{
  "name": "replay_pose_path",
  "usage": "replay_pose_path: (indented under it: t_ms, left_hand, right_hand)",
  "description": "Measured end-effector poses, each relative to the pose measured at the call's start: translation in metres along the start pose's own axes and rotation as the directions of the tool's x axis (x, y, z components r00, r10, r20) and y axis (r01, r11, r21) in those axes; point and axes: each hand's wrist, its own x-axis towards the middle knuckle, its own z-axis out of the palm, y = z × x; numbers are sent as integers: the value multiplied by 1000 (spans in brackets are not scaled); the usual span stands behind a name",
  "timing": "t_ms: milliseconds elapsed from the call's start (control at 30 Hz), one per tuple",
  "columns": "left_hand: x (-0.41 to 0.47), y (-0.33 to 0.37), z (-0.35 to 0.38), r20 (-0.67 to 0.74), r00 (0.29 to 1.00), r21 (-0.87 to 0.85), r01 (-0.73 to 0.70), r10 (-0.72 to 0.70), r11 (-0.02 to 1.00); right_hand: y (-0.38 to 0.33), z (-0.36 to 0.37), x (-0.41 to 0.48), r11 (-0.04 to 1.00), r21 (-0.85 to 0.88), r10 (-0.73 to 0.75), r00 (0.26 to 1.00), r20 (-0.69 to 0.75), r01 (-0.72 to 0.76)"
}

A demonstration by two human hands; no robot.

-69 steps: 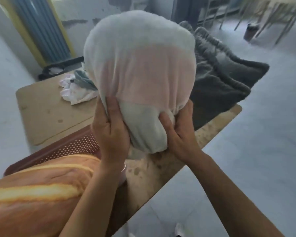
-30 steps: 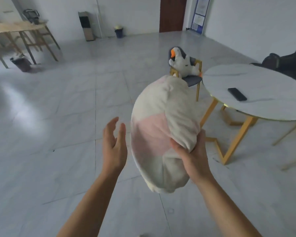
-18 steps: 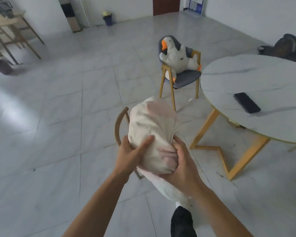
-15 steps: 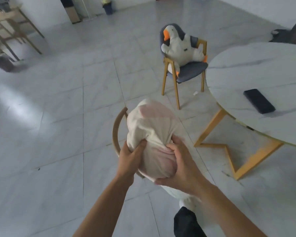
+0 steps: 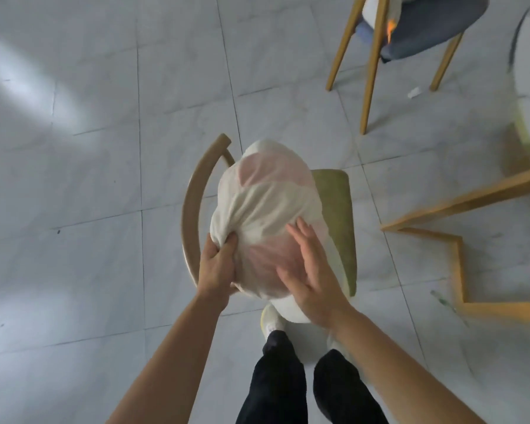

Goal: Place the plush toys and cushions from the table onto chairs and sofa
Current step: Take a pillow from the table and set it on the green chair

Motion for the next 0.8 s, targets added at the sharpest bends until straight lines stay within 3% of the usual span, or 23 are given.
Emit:
replay_pose_path:
  t_ms: [133, 267, 367, 433, 600, 667, 800]
  left_hand:
    - [65, -29, -13, -33, 999, 215, 46, -40, 976]
    - [84, -40, -10, -26, 996, 403, 84, -80, 911]
    - [87, -36, 4, -97, 991, 339, 122, -94, 933]
    - [93, -30, 10, -72, 996, 247, 71, -55, 966]
    - [83, -7, 16, -8, 974, 372, -205, 224, 905]
    - [83, -1, 9, -72, 953, 452, -231, 293, 862]
    - [92, 4, -10, -153, 917, 624, -200, 369, 756]
  right_hand:
    - [59, 51, 44, 954, 122, 278, 961, -7, -275]
    - [98, 59, 59, 849, -71, 514, 849, -125, -524]
    - [121, 55, 61, 771, 65, 636, 771, -21, -634]
    - [128, 50, 59, 767, 121, 636, 772, -17, -630]
    - [105, 49, 60, 809, 202, 580, 806, -119, -553]
    - [96, 61, 65, 833, 217, 533, 844, -69, -508]
    - [101, 92, 84, 886, 75, 454, 888, 65, -458]
